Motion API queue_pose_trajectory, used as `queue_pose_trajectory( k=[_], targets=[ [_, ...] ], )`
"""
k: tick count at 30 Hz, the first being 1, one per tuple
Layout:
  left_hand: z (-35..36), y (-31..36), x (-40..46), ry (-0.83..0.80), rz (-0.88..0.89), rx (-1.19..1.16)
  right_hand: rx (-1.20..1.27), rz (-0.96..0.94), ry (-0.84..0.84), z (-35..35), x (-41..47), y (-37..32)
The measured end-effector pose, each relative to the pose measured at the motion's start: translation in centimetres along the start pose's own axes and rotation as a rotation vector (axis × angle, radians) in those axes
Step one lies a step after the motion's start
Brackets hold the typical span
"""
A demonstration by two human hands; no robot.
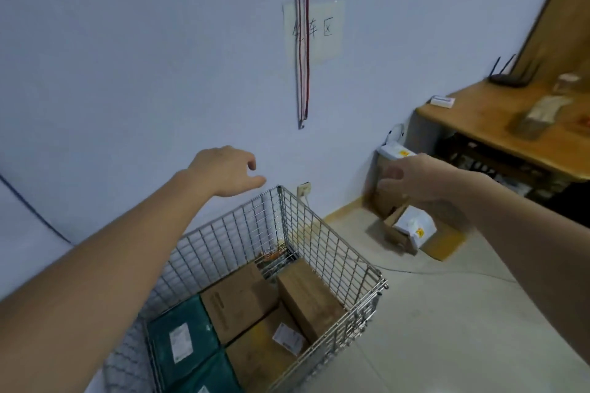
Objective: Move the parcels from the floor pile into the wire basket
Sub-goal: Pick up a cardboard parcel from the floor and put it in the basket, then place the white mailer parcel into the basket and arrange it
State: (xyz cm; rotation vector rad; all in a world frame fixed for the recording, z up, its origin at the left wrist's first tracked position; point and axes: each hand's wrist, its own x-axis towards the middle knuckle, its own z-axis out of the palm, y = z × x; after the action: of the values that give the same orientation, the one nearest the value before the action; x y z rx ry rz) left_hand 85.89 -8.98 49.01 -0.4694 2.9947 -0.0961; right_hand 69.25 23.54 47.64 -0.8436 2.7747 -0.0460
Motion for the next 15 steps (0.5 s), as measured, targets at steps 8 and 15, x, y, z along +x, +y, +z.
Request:
queue_pose_trajectory(
  k=[8,15],
  targets=[
    [-2.9,21.8,5.2,0.042,0.177,-0.042,-0.018,0.130,-0.027,-2.5,-5.8,18.9],
    [-3.9,36.5,9.8,-0.002,0.217,-0.073,-0.018,0.109,0.029,-4.9,-5.5,31.2]
  ],
)
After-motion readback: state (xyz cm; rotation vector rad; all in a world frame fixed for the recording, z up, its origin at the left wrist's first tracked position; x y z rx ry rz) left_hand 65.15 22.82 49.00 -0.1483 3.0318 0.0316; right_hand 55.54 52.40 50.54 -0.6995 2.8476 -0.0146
